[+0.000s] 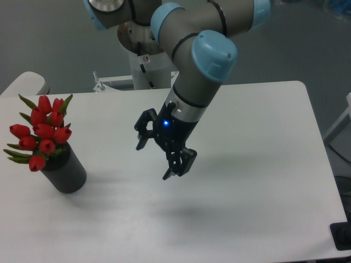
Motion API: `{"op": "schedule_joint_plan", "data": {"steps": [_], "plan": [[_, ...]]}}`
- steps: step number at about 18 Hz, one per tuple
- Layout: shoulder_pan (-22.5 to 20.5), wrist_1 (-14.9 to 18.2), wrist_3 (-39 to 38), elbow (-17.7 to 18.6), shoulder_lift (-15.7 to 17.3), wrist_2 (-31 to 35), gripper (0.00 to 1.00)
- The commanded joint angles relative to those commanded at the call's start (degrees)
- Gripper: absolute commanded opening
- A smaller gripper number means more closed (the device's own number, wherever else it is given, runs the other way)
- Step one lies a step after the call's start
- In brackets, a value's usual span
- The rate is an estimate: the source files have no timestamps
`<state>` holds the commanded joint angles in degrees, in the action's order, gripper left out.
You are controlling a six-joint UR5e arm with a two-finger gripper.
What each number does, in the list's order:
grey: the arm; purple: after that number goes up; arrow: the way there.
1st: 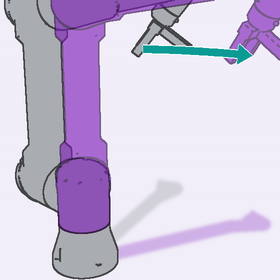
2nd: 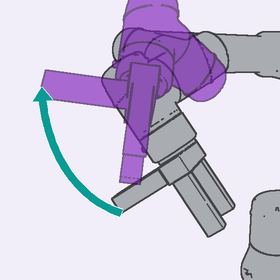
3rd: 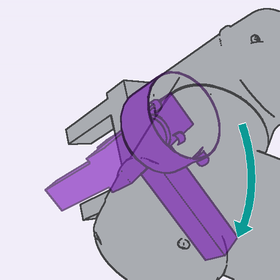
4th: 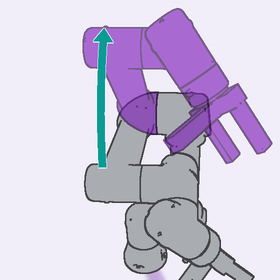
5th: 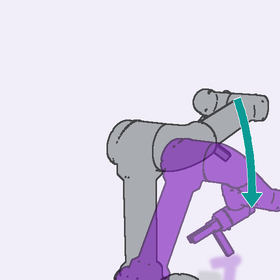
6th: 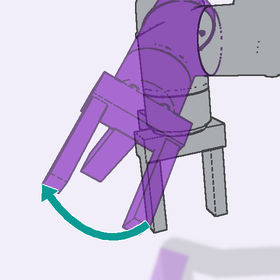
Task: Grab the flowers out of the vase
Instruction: 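Open the gripper and move it toward the red tulips in the vase, then lower the open gripper around the tulip stems above the vase rim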
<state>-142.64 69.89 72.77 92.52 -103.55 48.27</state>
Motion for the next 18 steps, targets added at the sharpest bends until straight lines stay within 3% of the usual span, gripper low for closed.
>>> {"op": "schedule_joint_plan", "data": {"steps": [3,5,9,15,18], "plan": [[-0.2,-7.2,0.0,7.3,2.0,-2.7,1.0],[-0.3,-10.2,0.0,11.3,3.0,-4.9,1.0],[-0.1,-10.6,-0.2,15.2,4.4,-12.4,1.0],[1.6,-12.9,-0.1,20.9,7.2,-17.0,1.0],[3.4,-14.3,-0.2,22.2,7.0,-20.8,1.0]]}}
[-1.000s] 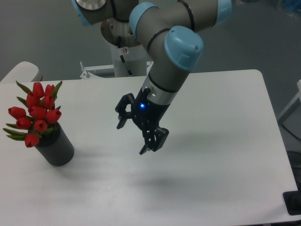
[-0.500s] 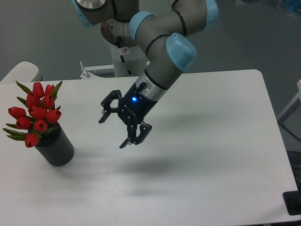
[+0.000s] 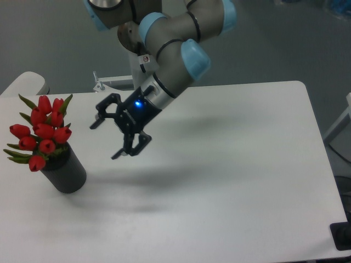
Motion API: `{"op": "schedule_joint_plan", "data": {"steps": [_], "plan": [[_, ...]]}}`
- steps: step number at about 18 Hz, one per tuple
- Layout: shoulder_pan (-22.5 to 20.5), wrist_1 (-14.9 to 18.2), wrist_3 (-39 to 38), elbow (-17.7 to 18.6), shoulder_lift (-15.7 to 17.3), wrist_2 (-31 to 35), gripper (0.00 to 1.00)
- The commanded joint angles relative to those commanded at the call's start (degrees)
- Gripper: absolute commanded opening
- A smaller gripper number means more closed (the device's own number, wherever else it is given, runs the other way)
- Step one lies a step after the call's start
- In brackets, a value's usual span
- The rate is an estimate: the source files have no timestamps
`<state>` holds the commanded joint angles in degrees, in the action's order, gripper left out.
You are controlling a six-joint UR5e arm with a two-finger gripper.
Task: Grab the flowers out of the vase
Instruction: 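Lower the open gripper around the tulip stems above the vase rim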
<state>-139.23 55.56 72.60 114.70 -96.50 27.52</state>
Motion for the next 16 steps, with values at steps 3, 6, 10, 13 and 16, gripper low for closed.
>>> {"op": "schedule_joint_plan", "data": {"steps": [3,6,10,13,16], "plan": [[1.8,-5.5,0.1,1.6,-0.6,-0.2,1.0],[3.5,-9.1,1.5,1.5,-2.5,-0.2,1.0],[4.2,-9.2,5.4,1.6,-3.6,-0.2,1.0],[4.8,-9.2,6.9,1.6,-4.1,-0.3,1.0],[5.9,-9.2,6.7,1.7,-4.8,-1.8,1.0]]}}
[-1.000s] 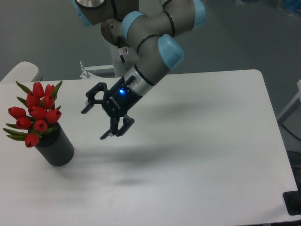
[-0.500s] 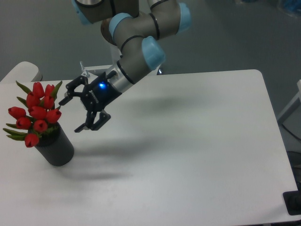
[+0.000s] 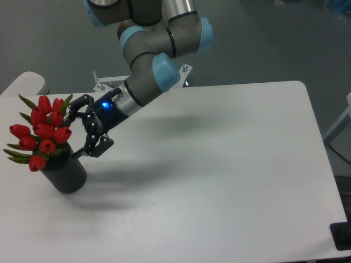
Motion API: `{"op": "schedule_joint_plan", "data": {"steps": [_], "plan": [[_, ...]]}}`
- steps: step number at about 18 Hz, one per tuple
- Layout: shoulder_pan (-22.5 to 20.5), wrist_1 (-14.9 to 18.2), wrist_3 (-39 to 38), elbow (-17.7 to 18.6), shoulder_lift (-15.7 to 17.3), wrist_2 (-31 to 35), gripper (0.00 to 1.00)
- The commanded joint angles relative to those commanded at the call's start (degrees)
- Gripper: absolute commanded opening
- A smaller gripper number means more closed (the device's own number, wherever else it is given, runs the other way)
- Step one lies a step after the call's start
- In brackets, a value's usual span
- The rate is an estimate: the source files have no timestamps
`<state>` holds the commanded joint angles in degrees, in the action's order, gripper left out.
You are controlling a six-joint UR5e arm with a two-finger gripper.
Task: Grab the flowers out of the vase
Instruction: 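Lower the open gripper around the tulip stems above the vase rim, then close the gripper on the tulip stems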
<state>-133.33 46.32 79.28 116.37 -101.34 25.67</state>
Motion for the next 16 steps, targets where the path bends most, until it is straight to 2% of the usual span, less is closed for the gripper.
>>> {"op": "schedule_joint_plan", "data": {"steps": [10,11,16], "plan": [[1.7,0.1,-0.4,0.2,-1.1,-2.4,1.0],[1.8,0.1,-0.4,0.2,-1.1,-3.1,0.98],[1.8,0.0,-0.1,-0.1,-1.2,-4.4,0.73]]}}
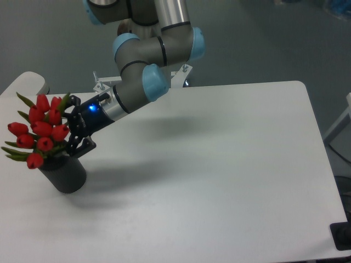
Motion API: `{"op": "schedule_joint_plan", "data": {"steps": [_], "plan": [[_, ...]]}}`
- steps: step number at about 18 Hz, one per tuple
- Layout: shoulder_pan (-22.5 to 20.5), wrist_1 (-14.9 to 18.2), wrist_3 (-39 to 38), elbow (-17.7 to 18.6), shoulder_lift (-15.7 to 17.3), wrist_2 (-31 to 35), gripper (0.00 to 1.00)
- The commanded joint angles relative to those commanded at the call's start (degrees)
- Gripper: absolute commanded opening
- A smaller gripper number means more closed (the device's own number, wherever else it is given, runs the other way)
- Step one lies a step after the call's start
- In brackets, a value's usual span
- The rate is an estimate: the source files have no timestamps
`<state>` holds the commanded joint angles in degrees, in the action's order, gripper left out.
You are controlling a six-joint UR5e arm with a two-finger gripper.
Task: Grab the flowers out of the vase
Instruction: 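Close the gripper on the tulip stems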
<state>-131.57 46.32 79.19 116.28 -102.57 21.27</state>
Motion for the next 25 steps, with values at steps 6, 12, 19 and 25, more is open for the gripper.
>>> {"op": "schedule_joint_plan", "data": {"steps": [6,12,19,25], "plan": [[0.0,0.0,0.2,-0.4,-0.3,0.0,0.5],[-0.2,0.0,-0.2,-1.0,0.0,0.0,0.4],[-0.3,0.1,-0.3,-1.1,0.5,0.0,0.35],[-0.4,0.1,-0.5,-1.1,0.9,-0.1,0.31]]}}
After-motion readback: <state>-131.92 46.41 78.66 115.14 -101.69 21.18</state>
